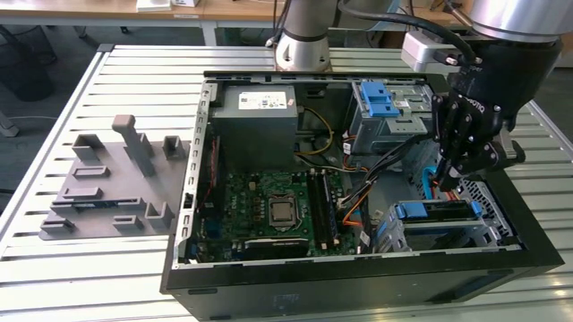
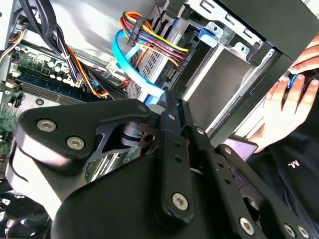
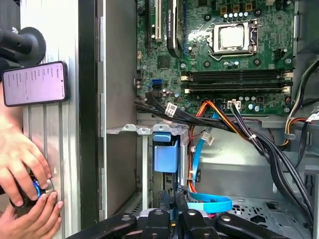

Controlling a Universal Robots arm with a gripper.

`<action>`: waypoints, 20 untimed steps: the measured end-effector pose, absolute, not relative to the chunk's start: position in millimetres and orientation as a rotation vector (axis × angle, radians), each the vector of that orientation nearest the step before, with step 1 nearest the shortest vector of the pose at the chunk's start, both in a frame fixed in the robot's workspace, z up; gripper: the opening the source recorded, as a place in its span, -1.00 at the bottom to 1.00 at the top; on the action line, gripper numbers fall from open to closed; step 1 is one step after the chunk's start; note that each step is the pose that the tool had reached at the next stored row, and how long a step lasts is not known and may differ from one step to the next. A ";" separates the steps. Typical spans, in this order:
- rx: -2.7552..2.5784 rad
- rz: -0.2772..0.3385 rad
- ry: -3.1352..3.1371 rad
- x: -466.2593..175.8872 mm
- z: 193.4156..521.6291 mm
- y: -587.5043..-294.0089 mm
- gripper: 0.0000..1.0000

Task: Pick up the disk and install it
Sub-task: 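Insert the second disk wire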

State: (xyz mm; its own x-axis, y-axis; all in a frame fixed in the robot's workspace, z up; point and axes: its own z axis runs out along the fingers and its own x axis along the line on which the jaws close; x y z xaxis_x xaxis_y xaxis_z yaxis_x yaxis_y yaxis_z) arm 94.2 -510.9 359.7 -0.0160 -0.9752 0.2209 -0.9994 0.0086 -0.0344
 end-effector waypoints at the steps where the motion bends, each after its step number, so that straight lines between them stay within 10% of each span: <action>1: 2.114 0.255 -2.141 94.2 359.7 -510.9 -0.68; 20: 2.201 0.075 -2.238 92.2 351.3 -525.8 -0.68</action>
State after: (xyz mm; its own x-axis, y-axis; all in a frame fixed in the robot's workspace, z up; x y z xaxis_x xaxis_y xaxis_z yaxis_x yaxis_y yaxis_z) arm 92.2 -525.8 351.3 -0.0174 -0.9992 0.0348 -0.9993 0.0162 -0.0326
